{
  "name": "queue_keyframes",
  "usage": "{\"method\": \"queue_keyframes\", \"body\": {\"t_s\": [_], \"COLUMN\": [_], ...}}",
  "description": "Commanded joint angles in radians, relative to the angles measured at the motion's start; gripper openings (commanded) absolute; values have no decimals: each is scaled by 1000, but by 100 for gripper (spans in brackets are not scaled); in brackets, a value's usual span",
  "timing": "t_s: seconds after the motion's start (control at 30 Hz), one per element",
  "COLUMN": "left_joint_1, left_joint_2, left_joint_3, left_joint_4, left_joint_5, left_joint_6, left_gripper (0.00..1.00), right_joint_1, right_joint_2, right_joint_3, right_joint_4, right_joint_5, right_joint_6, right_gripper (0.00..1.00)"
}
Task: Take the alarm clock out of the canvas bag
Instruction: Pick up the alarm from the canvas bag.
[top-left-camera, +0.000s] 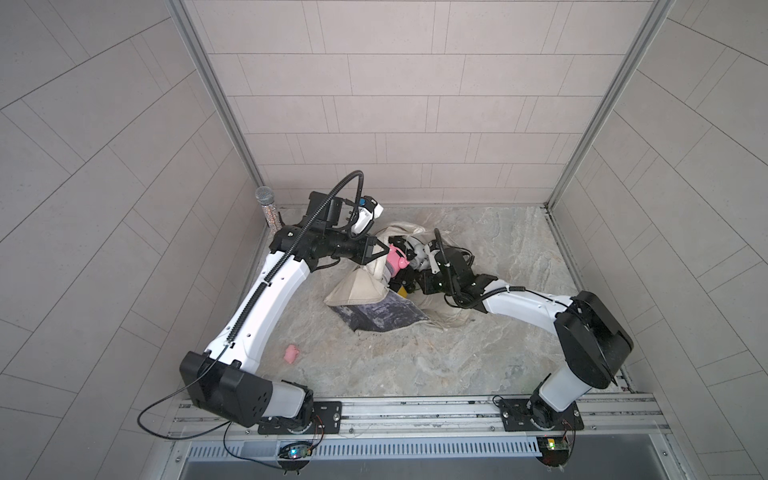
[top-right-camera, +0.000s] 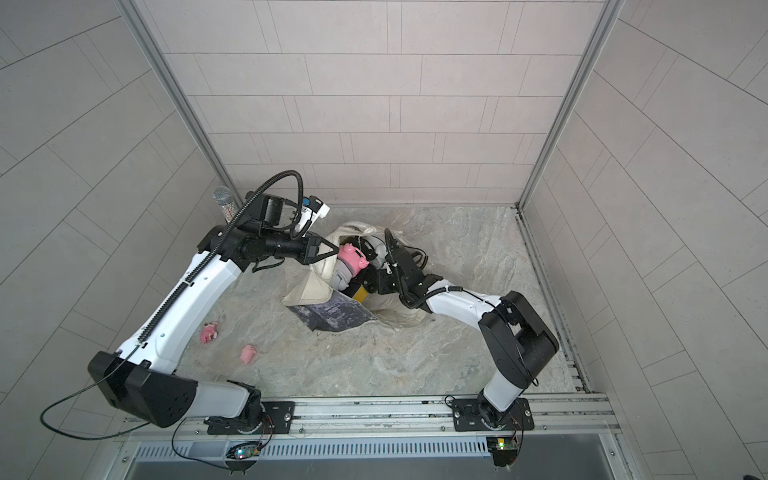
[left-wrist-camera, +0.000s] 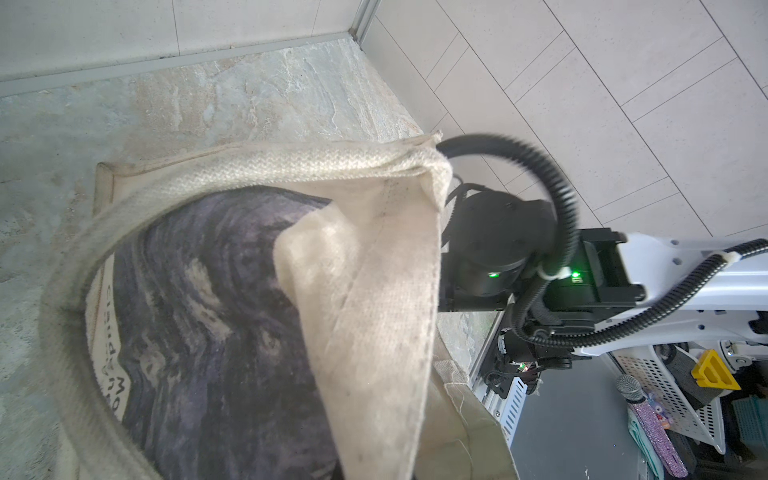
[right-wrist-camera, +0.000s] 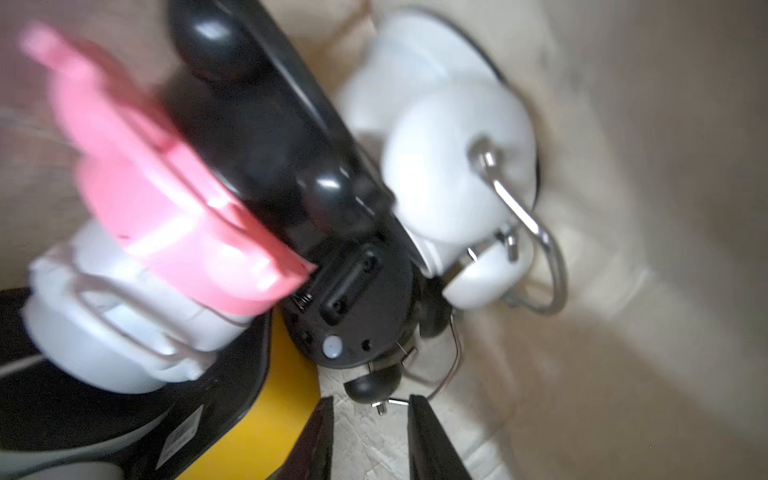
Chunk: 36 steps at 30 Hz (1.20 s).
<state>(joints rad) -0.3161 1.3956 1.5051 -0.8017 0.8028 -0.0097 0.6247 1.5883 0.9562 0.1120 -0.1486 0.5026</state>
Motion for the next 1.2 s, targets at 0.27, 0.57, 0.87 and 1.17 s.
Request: {"method": "queue_keyframes", "body": {"t_s": [0.27, 0.57, 0.87, 1.17], "left_joint_1": [-1, -2, -2, -4], "left_joint_2": [-51, -50, -56, -50], "left_joint_3": [-6, -8, -11, -8], "left_joint_4": [13, 19, 18, 22], "left_joint_5": [140, 184, 194, 196], "left_joint_6": [43, 45, 48, 46], "left_gripper": [0, 0, 0, 0], "right_joint_1": [-11, -12, -12, -12], "right_joint_2": [-39, 72, 177, 241], "right_joint_3": [59, 180, 279, 309], "right_joint_4": [184, 182, 84, 23], "right_joint_5": [-173, -204, -217, -220], "right_joint_6": [-232, -313, -420, -468], "right_gripper": [48, 51, 41, 30]}}
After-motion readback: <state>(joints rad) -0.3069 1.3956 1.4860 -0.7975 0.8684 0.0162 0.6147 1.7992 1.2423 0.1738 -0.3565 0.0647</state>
